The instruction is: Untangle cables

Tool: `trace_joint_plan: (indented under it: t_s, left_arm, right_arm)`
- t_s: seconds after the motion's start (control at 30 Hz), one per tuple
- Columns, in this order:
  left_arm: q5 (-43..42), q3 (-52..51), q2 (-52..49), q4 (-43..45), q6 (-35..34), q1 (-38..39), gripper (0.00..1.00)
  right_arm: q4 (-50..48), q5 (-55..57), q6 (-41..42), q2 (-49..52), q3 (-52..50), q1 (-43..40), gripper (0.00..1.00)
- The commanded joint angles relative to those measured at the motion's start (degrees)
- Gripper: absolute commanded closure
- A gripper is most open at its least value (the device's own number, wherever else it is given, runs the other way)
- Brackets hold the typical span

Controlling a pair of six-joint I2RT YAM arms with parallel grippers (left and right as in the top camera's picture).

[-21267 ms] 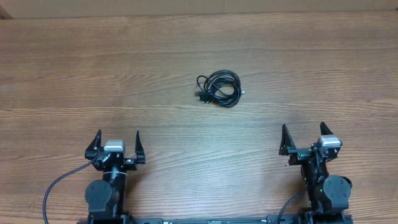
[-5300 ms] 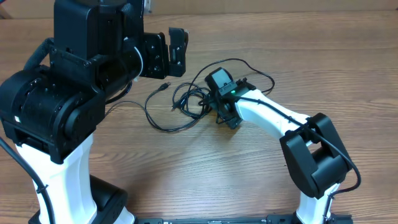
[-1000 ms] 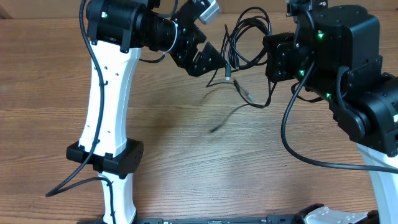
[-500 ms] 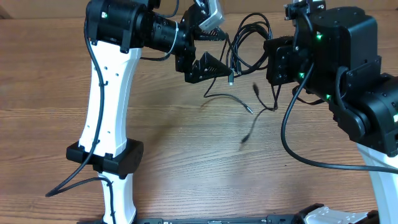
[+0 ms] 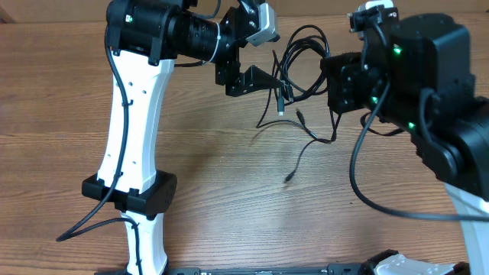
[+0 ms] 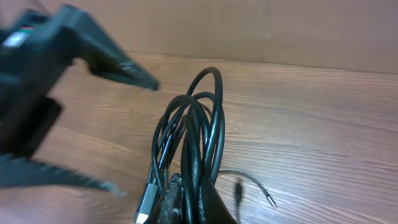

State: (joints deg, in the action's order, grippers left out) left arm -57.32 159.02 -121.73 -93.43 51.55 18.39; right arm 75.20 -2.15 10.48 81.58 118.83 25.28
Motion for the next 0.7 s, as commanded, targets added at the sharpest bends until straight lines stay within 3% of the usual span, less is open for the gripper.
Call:
trace_joint_plan:
  t_s: [0.0, 0.2, 0.67]
  left_arm:
    - [0.8, 0.5, 0.3, 0.3, 2.0, 0.4, 0.12]
    - [0.7, 0.5, 0.2, 0.7, 0.7, 0.7, 0.12]
    - [-1.2, 0.5, 0.2, 1.2, 0.0, 1.5, 0.13]
  right_arm:
    - [-0.3, -3.2, 0.0, -3.3, 1.6, 0.1, 0.96]
    - [0.3, -9.1, 0.1, -3.5, 1.6, 0.1, 0.96]
    - [0.4, -9.1, 0.1, -0.7, 1.5, 0.1, 0.96]
